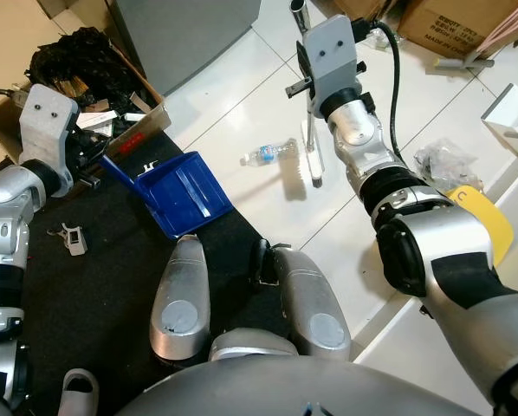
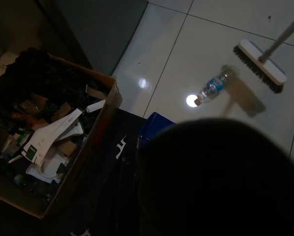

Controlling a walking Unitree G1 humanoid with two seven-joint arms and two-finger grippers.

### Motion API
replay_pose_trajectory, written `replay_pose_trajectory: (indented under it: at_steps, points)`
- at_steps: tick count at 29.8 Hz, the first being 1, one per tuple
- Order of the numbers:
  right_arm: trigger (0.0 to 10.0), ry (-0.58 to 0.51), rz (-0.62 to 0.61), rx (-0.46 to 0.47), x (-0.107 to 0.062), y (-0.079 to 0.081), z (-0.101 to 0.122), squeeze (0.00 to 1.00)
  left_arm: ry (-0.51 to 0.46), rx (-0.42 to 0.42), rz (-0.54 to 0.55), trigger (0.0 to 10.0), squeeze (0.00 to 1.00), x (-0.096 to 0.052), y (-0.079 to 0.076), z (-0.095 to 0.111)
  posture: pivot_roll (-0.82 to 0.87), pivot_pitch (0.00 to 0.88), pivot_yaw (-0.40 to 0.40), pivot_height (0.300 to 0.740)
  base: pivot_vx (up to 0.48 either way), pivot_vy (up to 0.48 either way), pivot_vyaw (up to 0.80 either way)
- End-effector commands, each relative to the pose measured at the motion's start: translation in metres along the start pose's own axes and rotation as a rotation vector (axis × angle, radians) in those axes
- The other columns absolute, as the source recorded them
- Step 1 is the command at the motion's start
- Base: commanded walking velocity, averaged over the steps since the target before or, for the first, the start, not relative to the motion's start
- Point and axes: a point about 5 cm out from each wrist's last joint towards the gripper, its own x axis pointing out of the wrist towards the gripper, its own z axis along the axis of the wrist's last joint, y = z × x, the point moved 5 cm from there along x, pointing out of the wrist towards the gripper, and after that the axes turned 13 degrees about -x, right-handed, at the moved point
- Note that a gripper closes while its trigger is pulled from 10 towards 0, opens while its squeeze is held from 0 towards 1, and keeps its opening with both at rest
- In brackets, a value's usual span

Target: Sweep floor

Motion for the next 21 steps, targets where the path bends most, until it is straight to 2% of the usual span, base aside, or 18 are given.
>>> replay_pose_trajectory:
  at_steps: [1, 2, 8, 11, 15, 17, 21]
  points:
    - [10.0, -0.016, 0.015, -0.008, 0.003, 0.002, 0.005, 0.00, 0.085, -0.032, -0.006, 10.0, 0.00, 0.000, -0.006, -0.026, 0.42, 0.219, -0.072, 0.740, 0.000, 0.000, 0.00]
    - [10.0, -0.016, 0.015, -0.008, 0.003, 0.002, 0.005, 0.00, 0.085, -0.032, -0.006, 10.0, 0.00, 0.000, -0.006, -0.026, 0.42, 0.219, -0.072, 0.740, 0.000, 0.000, 0.00]
    - [10.0, -0.037, 0.072, 0.035, 0.005, 0.026, 0.015, 0.00, 0.073, -0.037, -0.024, 10.0, 0.00, -0.012, -0.013, -0.024, 0.47, 0.245, -0.064, 0.740, 0.000, 0.000, 0.00]
    - [10.0, -0.037, 0.072, 0.035, 0.005, 0.026, 0.015, 0.00, 0.073, -0.037, -0.024, 10.0, 0.00, -0.012, -0.013, -0.024, 0.47, 0.245, -0.064, 0.740, 0.000, 0.000, 0.00]
    - [10.0, -0.035, 0.080, 0.032, 0.003, 0.031, 0.015, 0.00, 0.065, -0.039, -0.029, 10.0, 0.00, -0.022, -0.015, -0.022, 0.48, 0.267, -0.063, 0.740, 0.000, 0.000, 0.00]
    - [10.0, -0.047, 0.067, 0.005, 0.004, 0.029, 0.017, 0.00, 0.060, -0.042, -0.034, 10.0, 0.00, -0.028, -0.019, -0.021, 0.49, 0.274, -0.065, 0.740, 0.000, 0.000, 0.00]
    - [10.0, -0.069, 0.049, -0.020, 0.005, 0.024, 0.022, 0.00, 0.057, -0.046, -0.035, 10.0, 0.00, -0.029, -0.021, -0.021, 0.49, 0.274, -0.065, 0.740, 0.000, 0.000, 0.00]
